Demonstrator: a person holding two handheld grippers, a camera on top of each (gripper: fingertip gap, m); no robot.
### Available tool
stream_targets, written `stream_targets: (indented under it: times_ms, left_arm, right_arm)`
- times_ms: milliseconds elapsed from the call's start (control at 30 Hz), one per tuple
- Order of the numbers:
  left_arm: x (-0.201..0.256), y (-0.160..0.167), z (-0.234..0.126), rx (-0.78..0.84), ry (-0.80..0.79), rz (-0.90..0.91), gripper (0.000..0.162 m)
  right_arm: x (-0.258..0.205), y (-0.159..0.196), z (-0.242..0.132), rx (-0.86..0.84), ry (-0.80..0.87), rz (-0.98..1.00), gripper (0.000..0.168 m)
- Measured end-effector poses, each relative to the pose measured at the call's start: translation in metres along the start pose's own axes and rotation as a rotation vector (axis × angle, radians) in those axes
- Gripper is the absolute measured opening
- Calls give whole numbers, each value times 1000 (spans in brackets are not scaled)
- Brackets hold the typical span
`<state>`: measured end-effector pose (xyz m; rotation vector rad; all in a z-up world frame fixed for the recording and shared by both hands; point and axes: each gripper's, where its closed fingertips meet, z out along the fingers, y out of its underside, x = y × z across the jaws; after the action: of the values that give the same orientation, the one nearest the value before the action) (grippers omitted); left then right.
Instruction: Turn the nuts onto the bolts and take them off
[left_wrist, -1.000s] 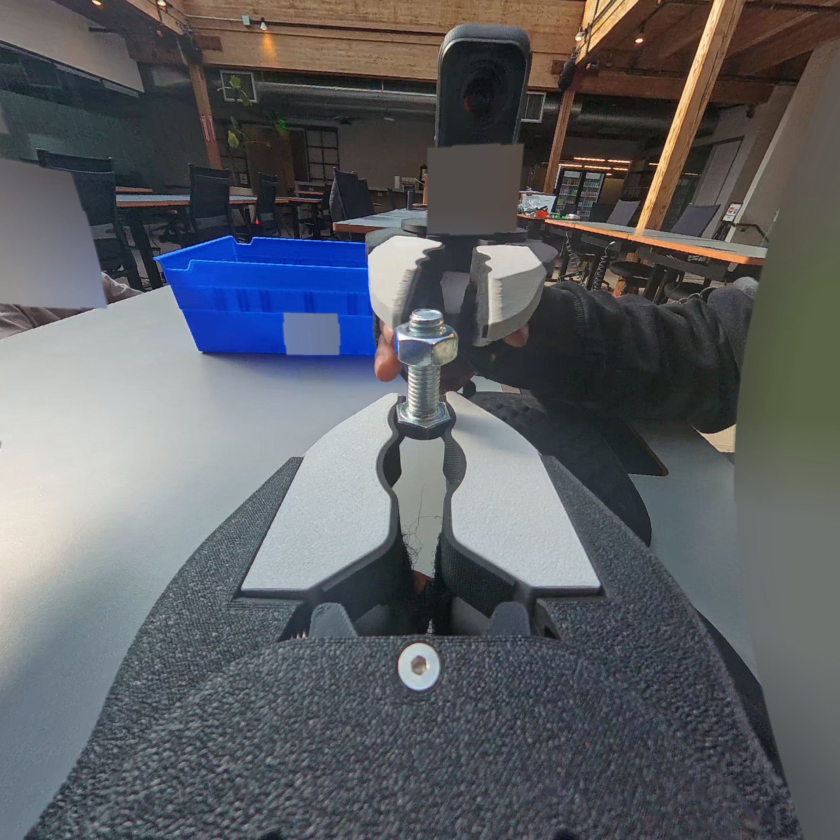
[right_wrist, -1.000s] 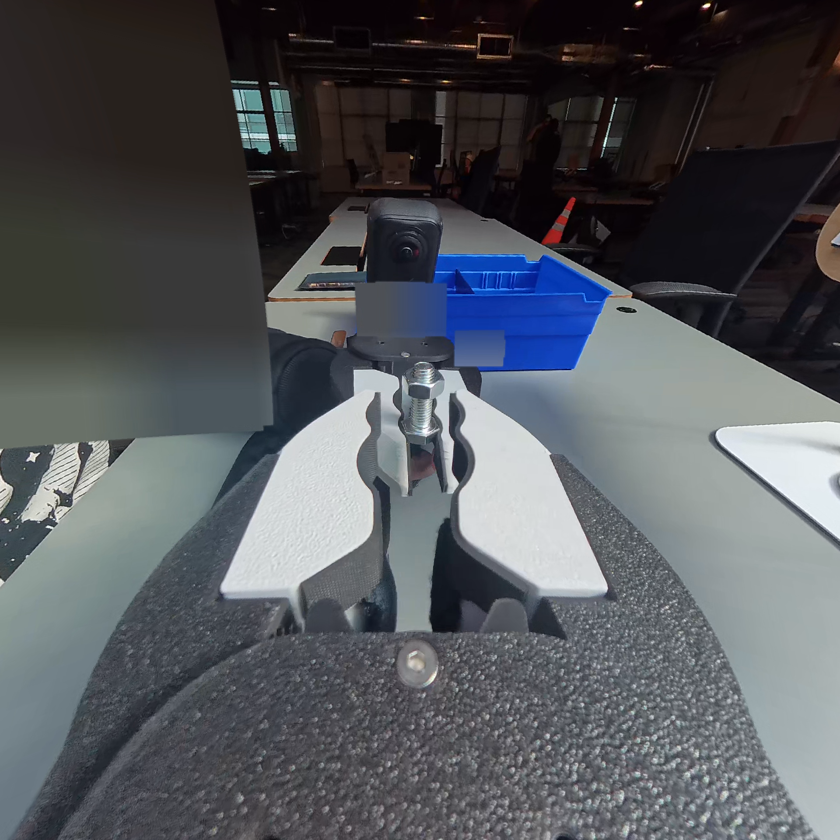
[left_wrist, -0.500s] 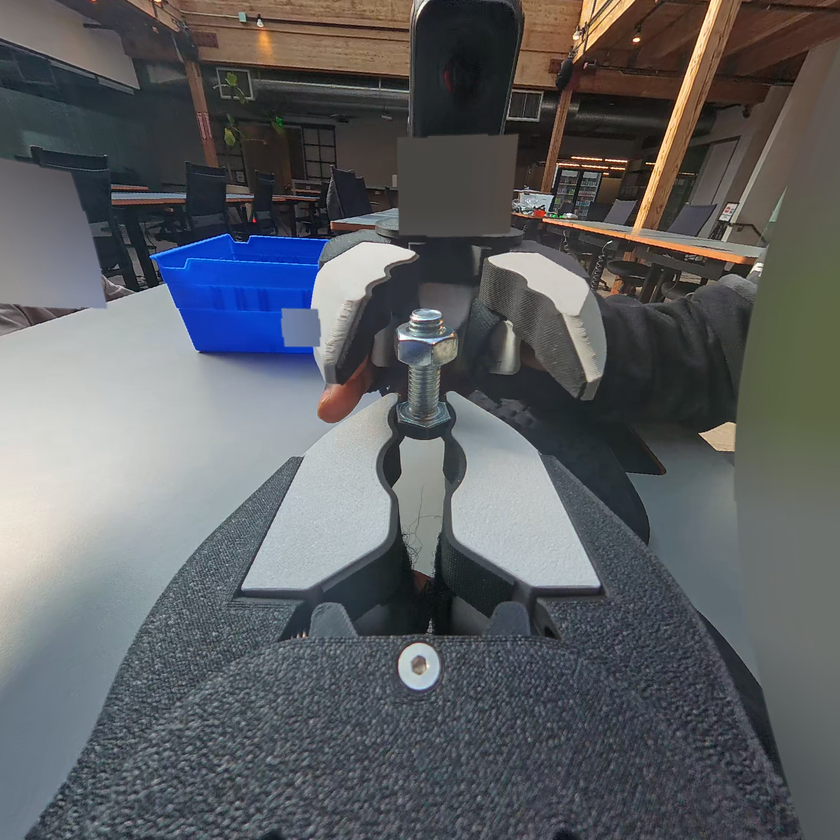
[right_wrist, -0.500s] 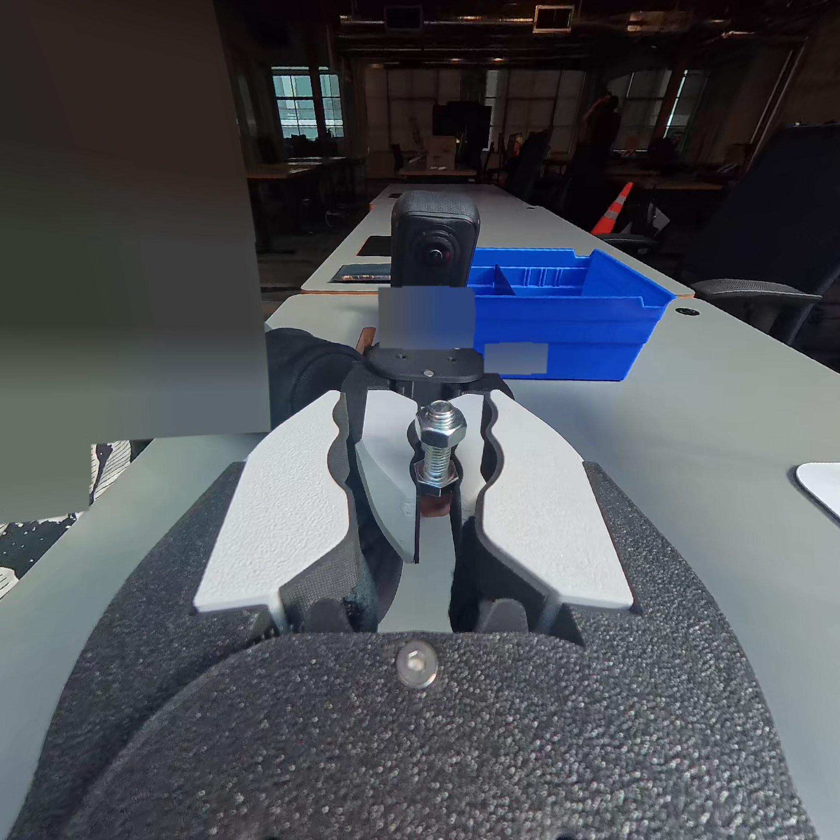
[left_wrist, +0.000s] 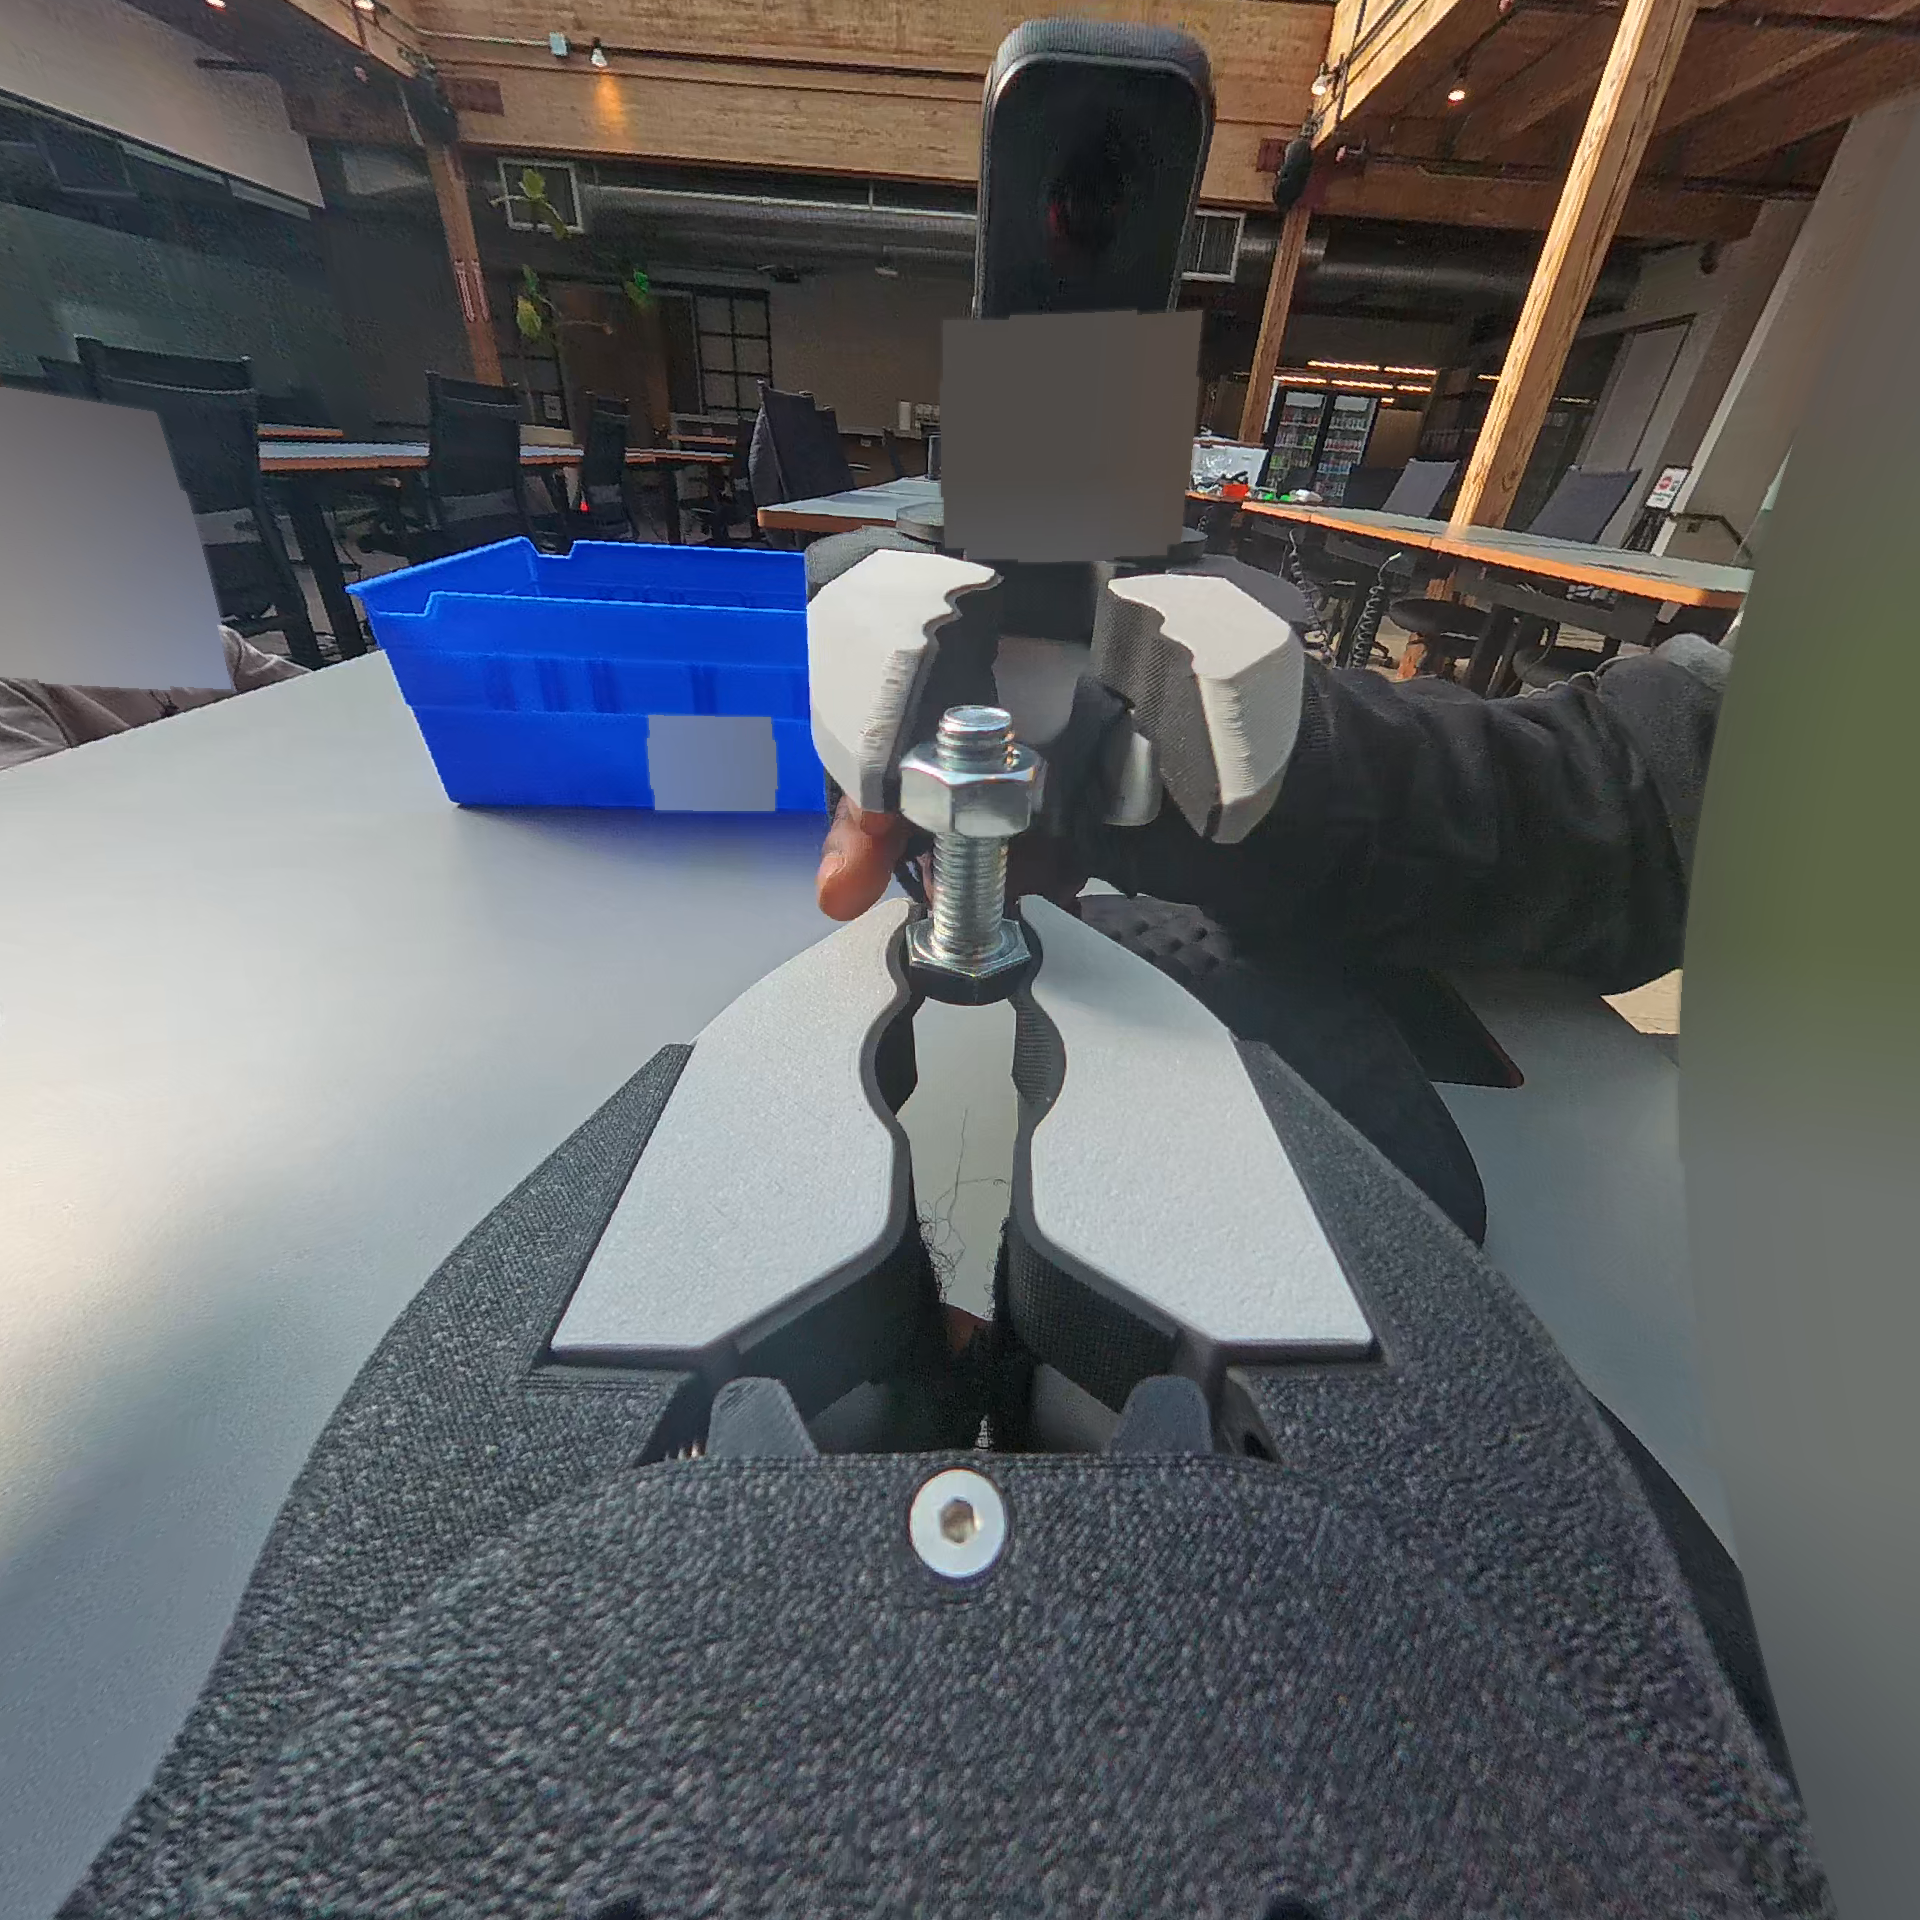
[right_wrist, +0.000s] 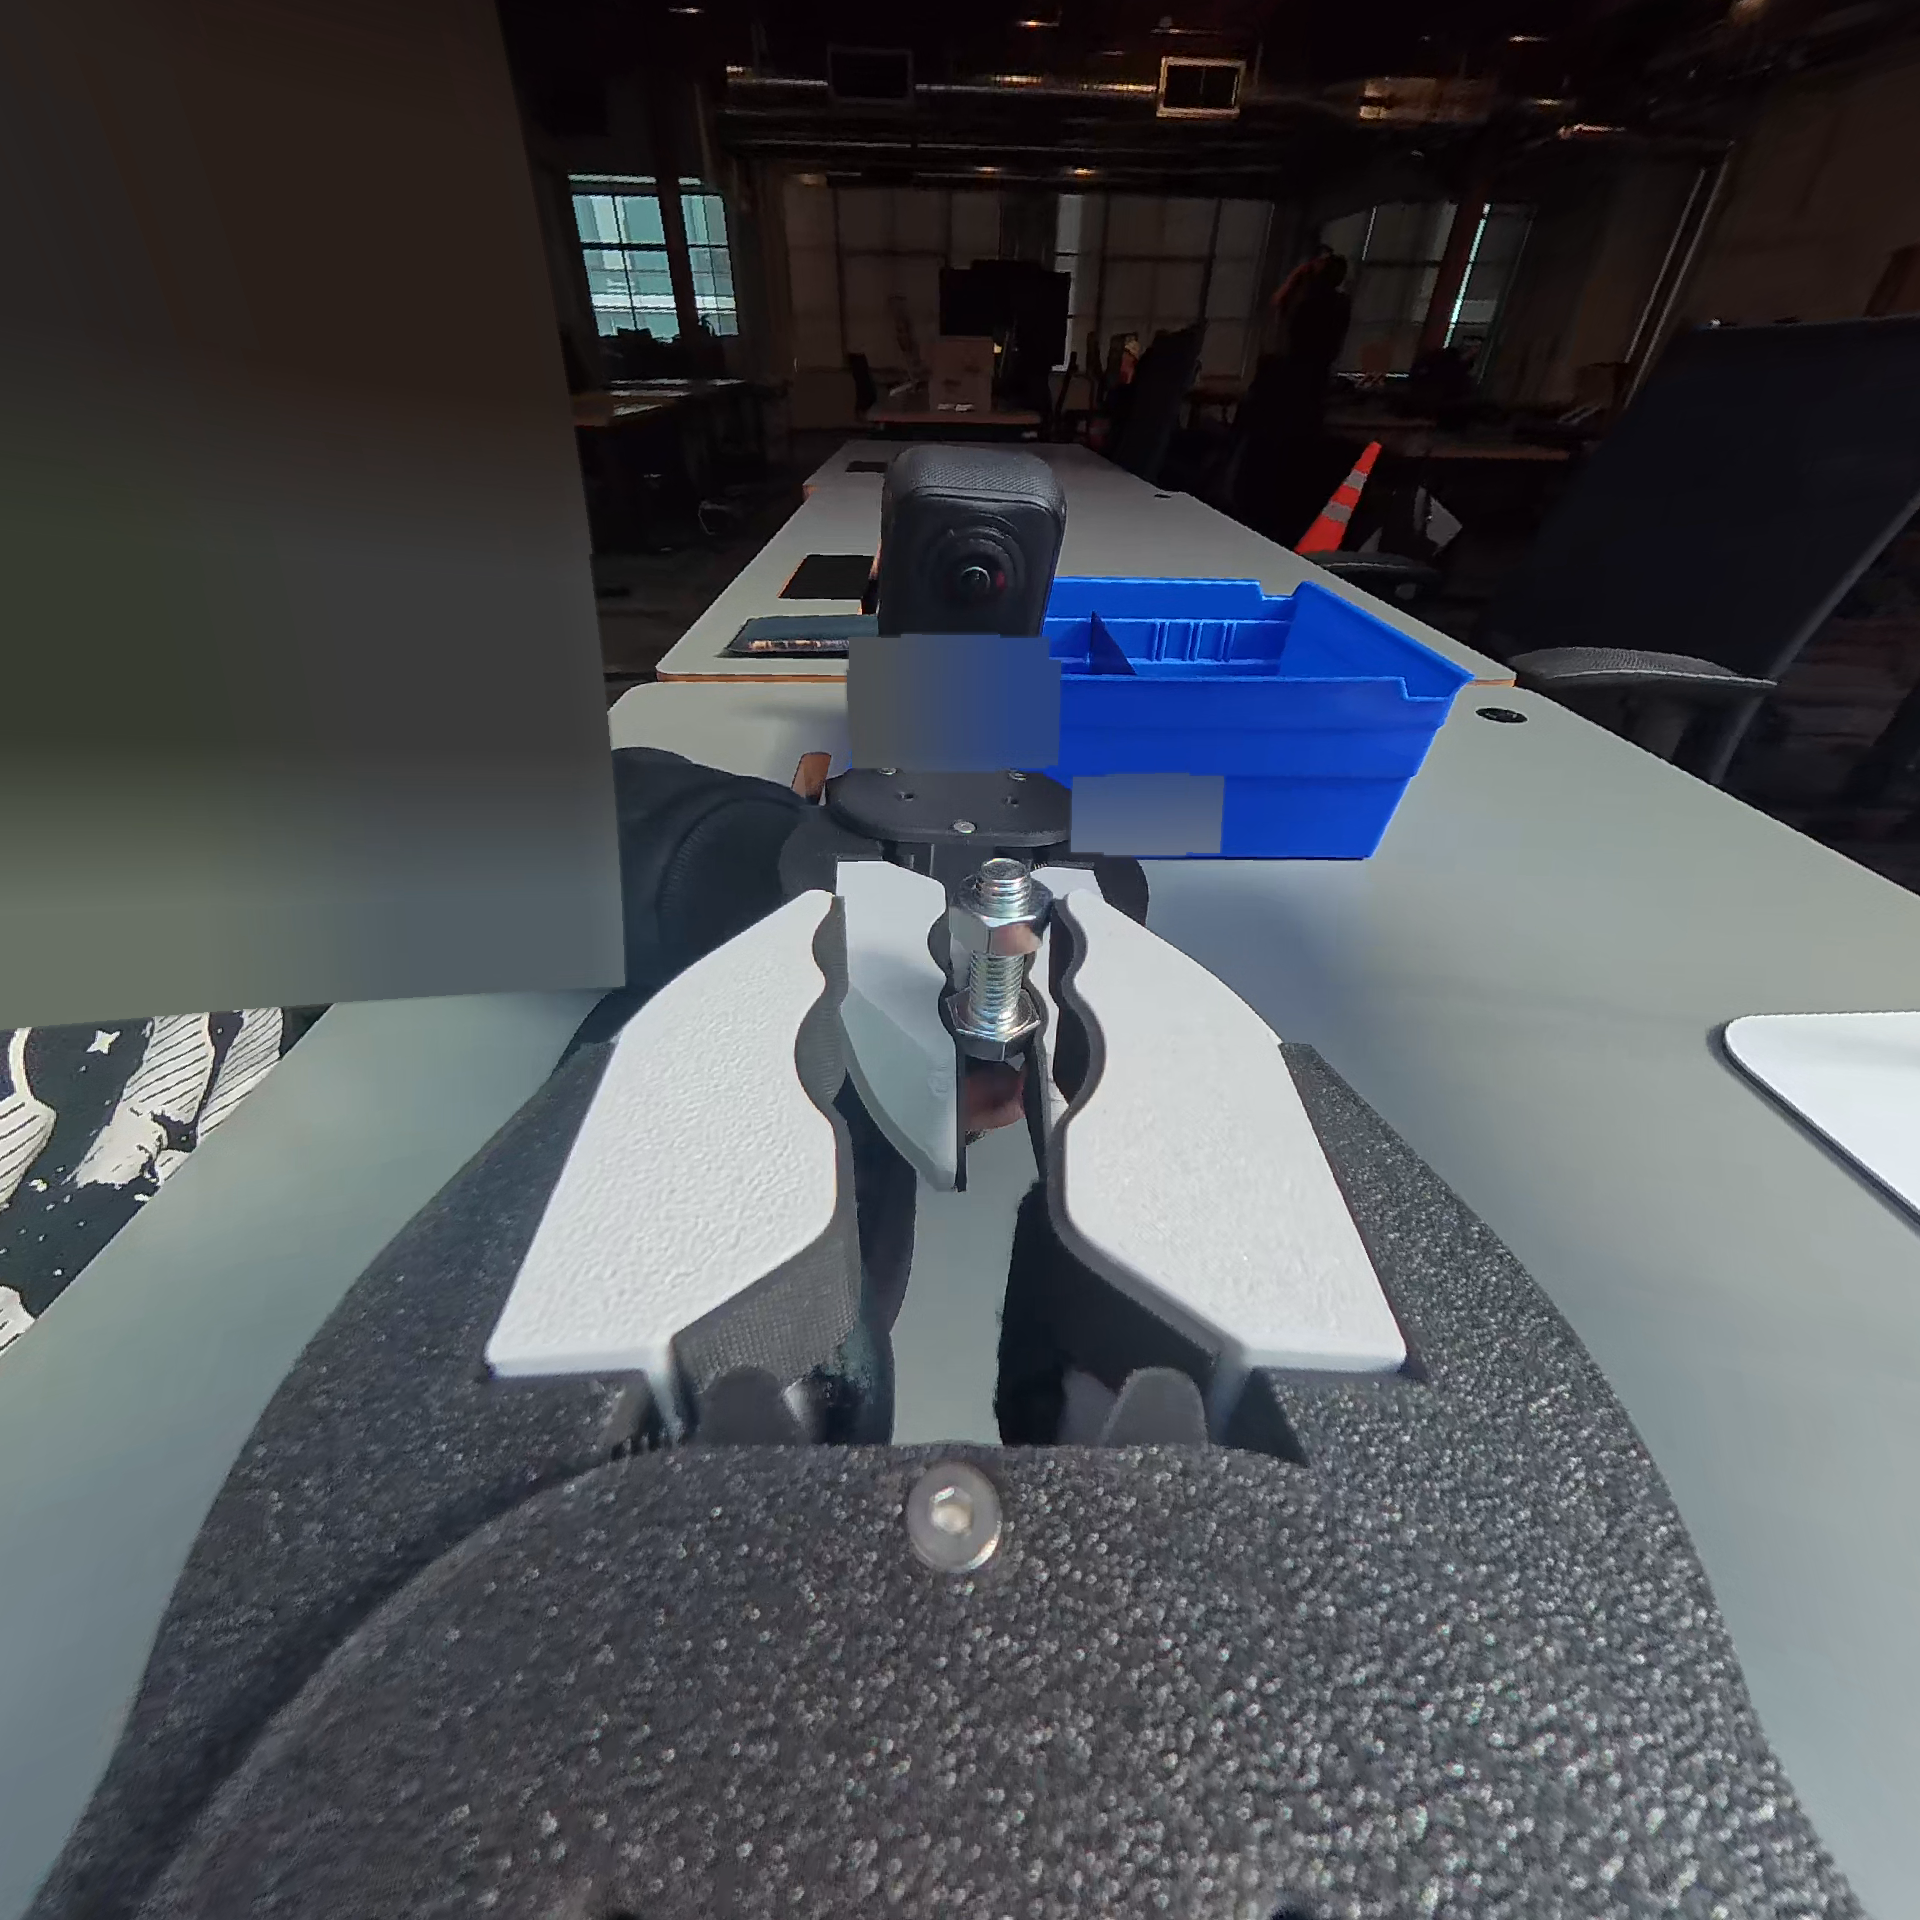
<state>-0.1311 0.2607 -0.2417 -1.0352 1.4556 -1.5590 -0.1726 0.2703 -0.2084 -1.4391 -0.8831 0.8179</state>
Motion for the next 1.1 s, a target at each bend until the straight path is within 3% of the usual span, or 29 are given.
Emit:
stream_targets:
  times_ms: [200, 300, 400, 500, 633, 900, 1100]
  left_arm:
    - [0, 0, 0, -1, -1, 2, 14]
    - [0, 0, 0, -3, 0, 2, 14]
    - [0, 0, 0, -4, 1, 3, 14]
    - [0, 0, 0, -3, 3, 2, 14]
    - [1, 0, 0, -3, 4, 2, 14]
    - [1, 1, 0, -4, 5, 2, 14]
    - [1, 1, 0, -7, 7, 3, 14]
  right_arm:
    - [2, -1, -14, 9, 31, -14, 9]
    - [2, -4, -18, 29, 32, -5, 6]
    - [3, -3, -17, 23, 36, -7, 10]
    - [7, -2, -13, 29, 47, 0, 32]
    - [6, 0, -2, 14, 15, 23, 49]
    - [-2, 3, 18, -14, -56, 12, 53]
    - [-3, 2, 17, -14, -54, -4, 42]
